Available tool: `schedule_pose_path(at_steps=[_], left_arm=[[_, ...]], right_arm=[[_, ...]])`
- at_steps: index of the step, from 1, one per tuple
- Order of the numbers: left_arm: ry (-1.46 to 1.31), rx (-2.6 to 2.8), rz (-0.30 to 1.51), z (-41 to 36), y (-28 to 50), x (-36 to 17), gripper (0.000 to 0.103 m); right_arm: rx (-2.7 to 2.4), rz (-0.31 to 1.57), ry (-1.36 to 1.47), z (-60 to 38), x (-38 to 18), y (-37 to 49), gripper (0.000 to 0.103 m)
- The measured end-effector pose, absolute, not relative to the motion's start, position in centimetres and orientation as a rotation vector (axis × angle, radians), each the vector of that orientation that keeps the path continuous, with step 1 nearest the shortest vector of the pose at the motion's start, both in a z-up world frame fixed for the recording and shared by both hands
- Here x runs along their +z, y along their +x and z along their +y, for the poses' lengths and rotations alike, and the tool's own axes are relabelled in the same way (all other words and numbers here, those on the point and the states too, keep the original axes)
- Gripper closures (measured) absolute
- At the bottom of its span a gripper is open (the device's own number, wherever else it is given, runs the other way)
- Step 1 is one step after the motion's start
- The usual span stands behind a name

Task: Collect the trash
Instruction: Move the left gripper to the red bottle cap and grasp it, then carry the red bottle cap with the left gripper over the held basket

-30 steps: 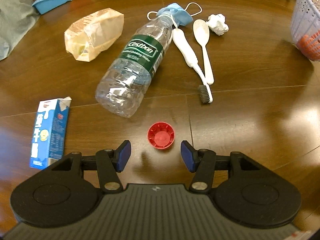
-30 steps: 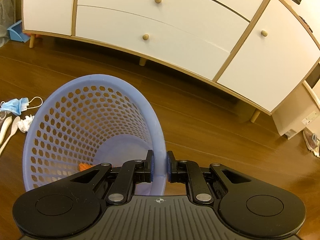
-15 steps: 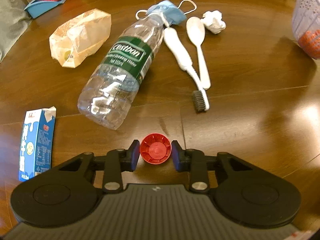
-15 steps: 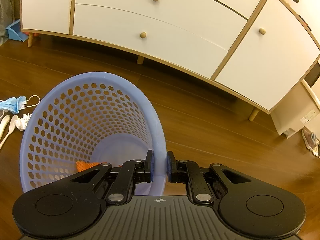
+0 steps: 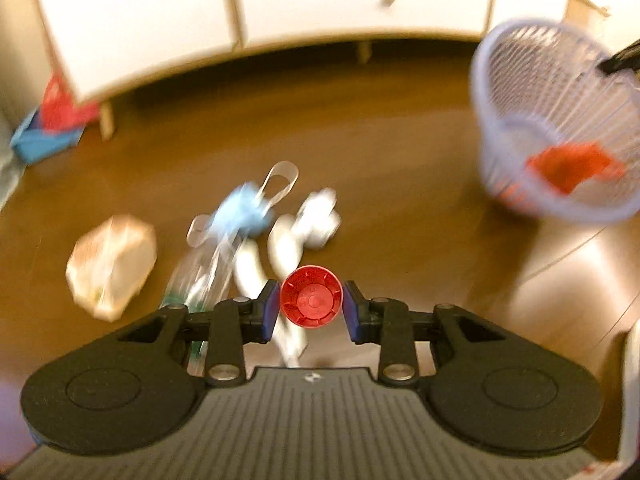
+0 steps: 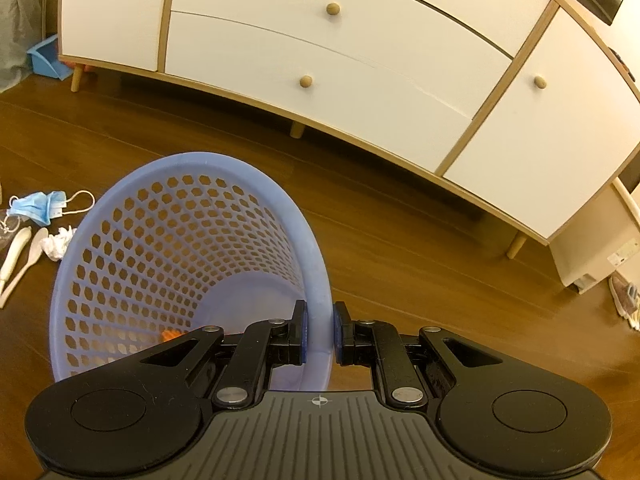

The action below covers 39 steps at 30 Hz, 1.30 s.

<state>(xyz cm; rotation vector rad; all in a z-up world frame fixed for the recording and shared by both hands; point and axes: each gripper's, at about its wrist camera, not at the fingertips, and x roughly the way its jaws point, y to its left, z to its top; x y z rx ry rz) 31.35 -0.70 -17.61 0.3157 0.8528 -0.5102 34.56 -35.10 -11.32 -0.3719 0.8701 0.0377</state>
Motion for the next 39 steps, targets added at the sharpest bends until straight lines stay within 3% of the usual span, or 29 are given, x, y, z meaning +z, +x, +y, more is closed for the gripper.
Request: schedule_pose_path(at_steps=[13, 39], left_arm=[[0.397, -0.744, 0.695, -10.3, 31.1, -9.8, 0.075], [0.421, -0.887, 0.651, -16.5, 31.3, -10.5, 0.075]], right_arm=[[0.065, 0.867, -0.395, -35.4, -11.5, 35.2, 0.094], [0.093, 0.865, -0.432, -35.0, -11.7, 35.5, 0.094]])
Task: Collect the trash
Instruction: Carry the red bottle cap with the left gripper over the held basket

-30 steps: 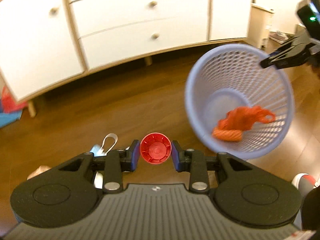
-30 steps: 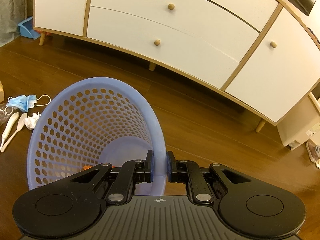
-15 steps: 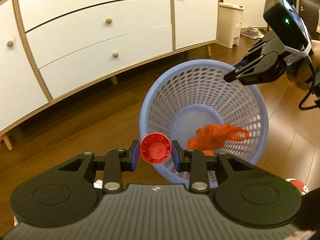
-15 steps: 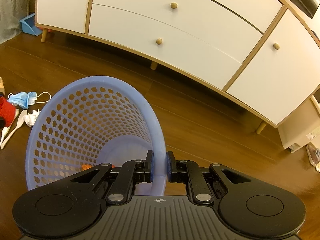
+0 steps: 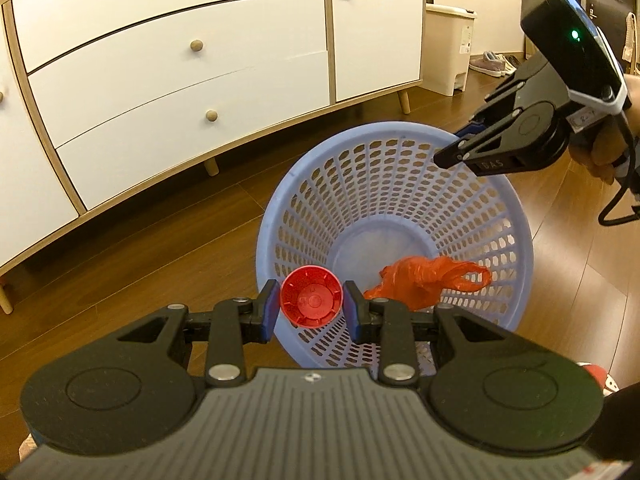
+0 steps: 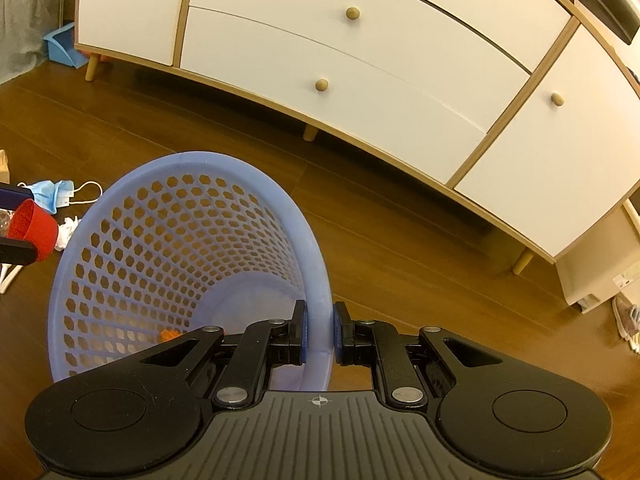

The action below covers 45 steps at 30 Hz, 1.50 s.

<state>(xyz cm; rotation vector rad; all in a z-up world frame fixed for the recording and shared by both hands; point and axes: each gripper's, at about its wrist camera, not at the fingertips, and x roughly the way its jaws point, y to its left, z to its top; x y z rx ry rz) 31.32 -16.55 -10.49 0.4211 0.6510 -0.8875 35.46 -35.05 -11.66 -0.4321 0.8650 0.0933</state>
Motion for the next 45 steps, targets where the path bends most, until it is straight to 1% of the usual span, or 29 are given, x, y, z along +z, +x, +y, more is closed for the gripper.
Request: schedule_pose_path(at_steps=[15, 26, 45], left_arm=[[0.423, -0.894, 0.646, -16.7, 31.7, -10.8, 0.075], [0.438, -0.920, 0.631, -17.6, 31.2, -10.8, 0.075], [0.465, -0.943, 0.629, -18.8, 31.1, -11.5, 0.075]], right_arm=[[0.077, 0.867, -0.587, -33.4, -12.7, 35.2, 0.093], [0.080, 0.868, -0.565, -34.1, -12.6, 35.3, 0.093], [0.086, 0.849, -0.622, -33.5, -13.0, 35.0, 0.093]])
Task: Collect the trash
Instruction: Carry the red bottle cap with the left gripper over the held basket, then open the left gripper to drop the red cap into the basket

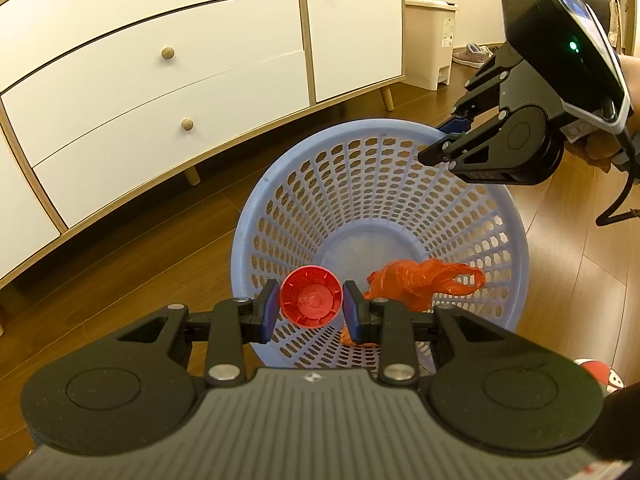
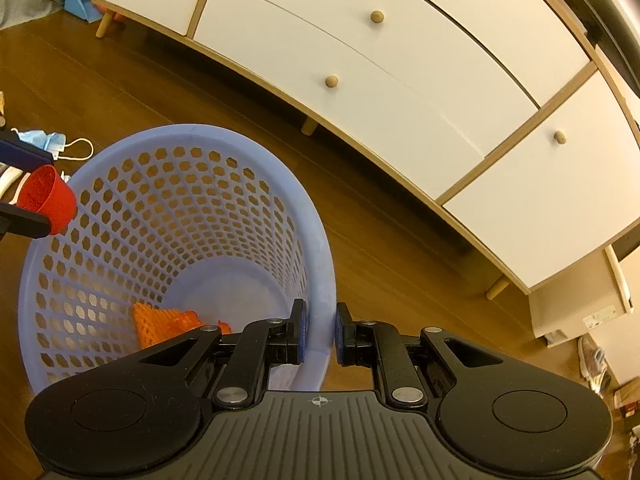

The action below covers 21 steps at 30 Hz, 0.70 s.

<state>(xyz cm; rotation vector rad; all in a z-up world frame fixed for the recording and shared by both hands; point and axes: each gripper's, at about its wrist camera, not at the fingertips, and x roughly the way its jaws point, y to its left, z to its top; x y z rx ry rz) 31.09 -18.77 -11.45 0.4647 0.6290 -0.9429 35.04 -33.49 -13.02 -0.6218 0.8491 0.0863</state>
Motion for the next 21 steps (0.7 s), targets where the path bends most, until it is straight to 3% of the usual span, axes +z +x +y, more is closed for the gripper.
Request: schedule_pose_path(at_steps=[21], left_arm=[[0.481, -0.952, 0.641, -19.53, 30.34, -11.97, 0.075]], right_arm=[[0.130, 0.828, -0.681, -33.51, -13.08, 35.50, 0.093]])
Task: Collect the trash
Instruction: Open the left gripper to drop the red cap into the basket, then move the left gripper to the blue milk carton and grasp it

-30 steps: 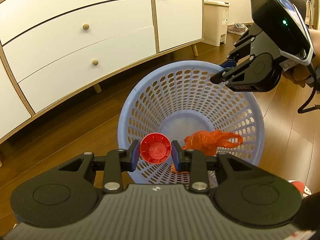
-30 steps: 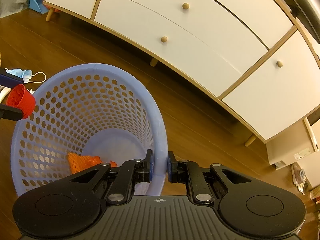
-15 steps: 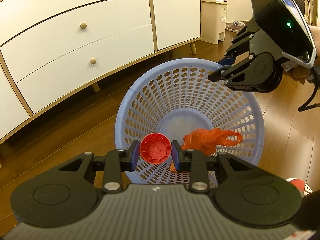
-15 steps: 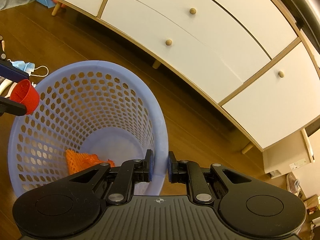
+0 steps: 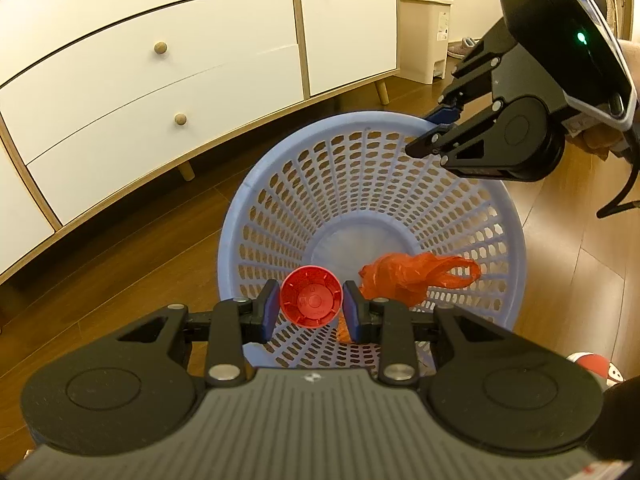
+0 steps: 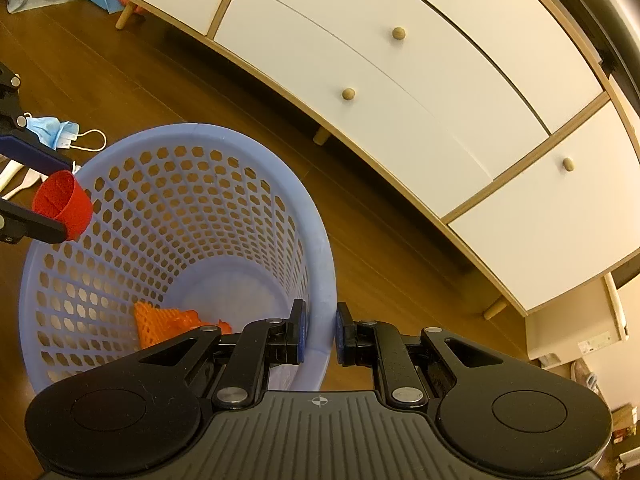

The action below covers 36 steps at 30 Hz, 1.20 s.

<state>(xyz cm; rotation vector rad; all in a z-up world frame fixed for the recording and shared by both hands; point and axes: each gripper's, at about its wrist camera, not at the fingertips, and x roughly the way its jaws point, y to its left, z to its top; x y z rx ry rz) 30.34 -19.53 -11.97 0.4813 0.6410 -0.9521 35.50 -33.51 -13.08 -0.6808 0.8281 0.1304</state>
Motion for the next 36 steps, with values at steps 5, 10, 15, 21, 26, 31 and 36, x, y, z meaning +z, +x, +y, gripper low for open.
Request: schedule_pose_path(at_steps=[5, 10, 15, 21, 26, 31, 36], left_arm=[[0.480, -0.957, 0.642, -19.8, 30.3, -12.0, 0.075], [0.487, -0.958, 0.636, -20.2, 30.2, -12.0, 0.075], [0.496, -0.950, 0.661, -20.8, 30.3, -12.4, 0.074], [0.505, -0.944, 0.662, -21.2, 30.4, -12.5, 0.065], [0.512, -0.925, 0.669, -21.0, 30.5, -12.6, 0.065], [0.515, -0.912, 0.670, -20.5, 30.5, -12.5, 0.065], [0.514, -0.896, 0.672, -19.4, 30.5, -12.5, 0.065]], right_arm=[[0.136, 0.827, -0.689, -33.4, -13.0, 35.6, 0.093], [0.146, 0.825, -0.706, -33.3, -13.1, 35.7, 0.093], [0.149, 0.828, -0.714, -33.4, -13.1, 35.9, 0.093], [0.161, 0.828, -0.746, -33.2, -13.2, 35.9, 0.093], [0.165, 0.824, -0.780, -33.0, -13.5, 35.9, 0.092], [0.162, 0.823, -0.789, -32.7, -13.7, 35.9, 0.092], [0.162, 0.823, -0.795, -32.2, -13.7, 36.1, 0.092]])
